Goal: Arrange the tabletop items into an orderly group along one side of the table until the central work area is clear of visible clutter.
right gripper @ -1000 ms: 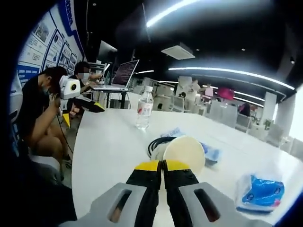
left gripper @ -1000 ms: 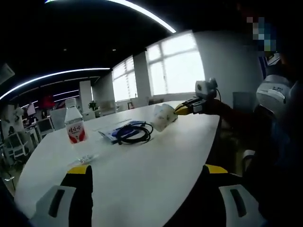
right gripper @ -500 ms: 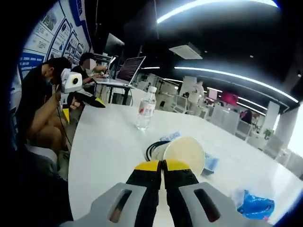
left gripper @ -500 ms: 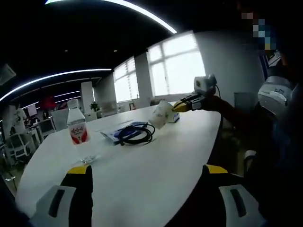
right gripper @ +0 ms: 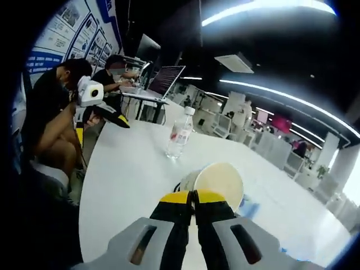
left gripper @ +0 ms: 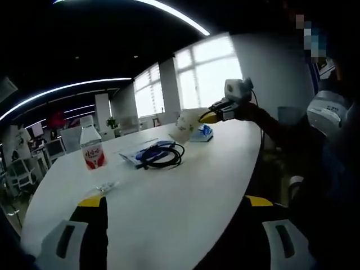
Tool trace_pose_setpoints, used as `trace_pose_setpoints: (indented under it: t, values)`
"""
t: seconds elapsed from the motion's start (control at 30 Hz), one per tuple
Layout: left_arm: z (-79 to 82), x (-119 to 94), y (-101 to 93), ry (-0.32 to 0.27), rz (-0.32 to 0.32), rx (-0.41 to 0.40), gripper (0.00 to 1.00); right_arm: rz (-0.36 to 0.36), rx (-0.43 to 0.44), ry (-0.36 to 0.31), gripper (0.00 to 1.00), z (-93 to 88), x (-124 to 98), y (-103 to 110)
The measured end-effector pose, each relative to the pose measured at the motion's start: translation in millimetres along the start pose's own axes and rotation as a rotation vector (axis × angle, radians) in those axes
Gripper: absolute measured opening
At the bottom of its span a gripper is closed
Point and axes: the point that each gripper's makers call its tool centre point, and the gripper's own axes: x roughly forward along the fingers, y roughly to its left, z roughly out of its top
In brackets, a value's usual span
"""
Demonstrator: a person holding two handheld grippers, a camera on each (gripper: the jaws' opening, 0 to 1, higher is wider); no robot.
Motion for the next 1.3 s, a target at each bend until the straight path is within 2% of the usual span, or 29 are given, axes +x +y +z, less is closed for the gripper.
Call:
trace_pose_setpoints:
  t: [0.2, 0.4, 1.3]
  values:
    - [-4.8, 0, -3.4, 0.019, -0.014, -0.028, 1.00, 0.030, -0.073, 0.022, 0.00, 13.7, 7, 0]
    - [-7.4, 0, -4.3, 0.018, -0.015, -0.032, 1.00, 0.080, -0.098, 0.022, 0.00, 26.2, 15, 6]
    - [-14.9, -11, -4.9, 0.015, 0.004, -0.029, 1.00, 0.209, -0.253, 0.116, 0.00, 46.3, 56, 17]
